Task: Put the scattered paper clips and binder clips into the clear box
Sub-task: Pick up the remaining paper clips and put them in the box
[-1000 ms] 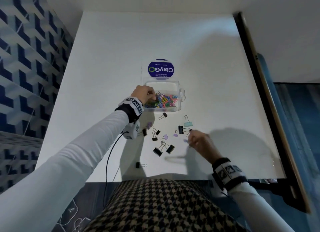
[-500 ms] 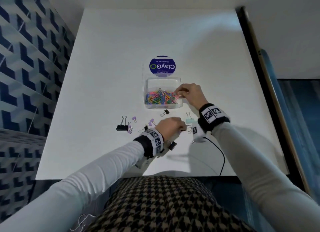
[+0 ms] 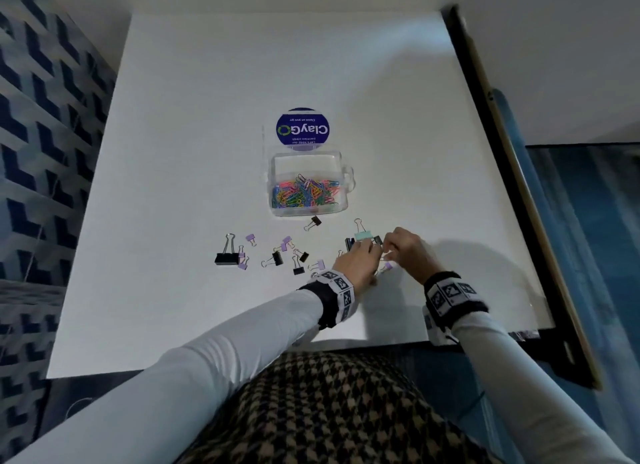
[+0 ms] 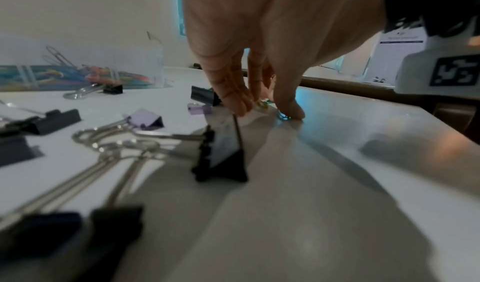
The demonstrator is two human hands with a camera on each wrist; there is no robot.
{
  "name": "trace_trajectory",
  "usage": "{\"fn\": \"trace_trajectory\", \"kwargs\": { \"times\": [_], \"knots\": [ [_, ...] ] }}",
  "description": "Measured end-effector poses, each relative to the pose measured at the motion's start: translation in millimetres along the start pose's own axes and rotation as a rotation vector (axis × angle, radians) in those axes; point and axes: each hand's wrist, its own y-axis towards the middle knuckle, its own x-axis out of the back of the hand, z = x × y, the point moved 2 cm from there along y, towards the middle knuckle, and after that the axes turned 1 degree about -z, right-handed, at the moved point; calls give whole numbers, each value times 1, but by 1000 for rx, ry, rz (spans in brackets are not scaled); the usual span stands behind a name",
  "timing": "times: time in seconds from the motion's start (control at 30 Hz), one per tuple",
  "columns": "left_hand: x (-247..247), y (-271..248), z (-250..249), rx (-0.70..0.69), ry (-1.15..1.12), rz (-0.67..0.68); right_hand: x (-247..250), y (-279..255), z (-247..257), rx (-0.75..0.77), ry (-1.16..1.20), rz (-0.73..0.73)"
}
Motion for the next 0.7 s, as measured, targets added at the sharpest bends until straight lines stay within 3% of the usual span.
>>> {"fn": "trace_trajectory", "kwargs": {
  "times": [0.17, 0.37, 0.47, 0.57, 0.63, 0.7],
  "knots": [
    [3, 2, 1, 94, -28, 20, -8, -1, -2, 109, -73, -70],
    [-1, 8, -3, 151, -6, 111, -22, -10, 2, 94, -203, 74],
    [3, 5, -6, 126, 2, 125, -17, -12, -6, -14, -18, 66],
    [4, 3, 3, 70, -100, 85, 0, -21, -13, -124, 307, -128],
    [13, -1, 16, 83, -237, 44, 5, -23, -9, -97, 368, -193],
    [32, -8, 29, 103, -317, -20, 5, -21, -1, -38, 350, -143]
  ]
}}
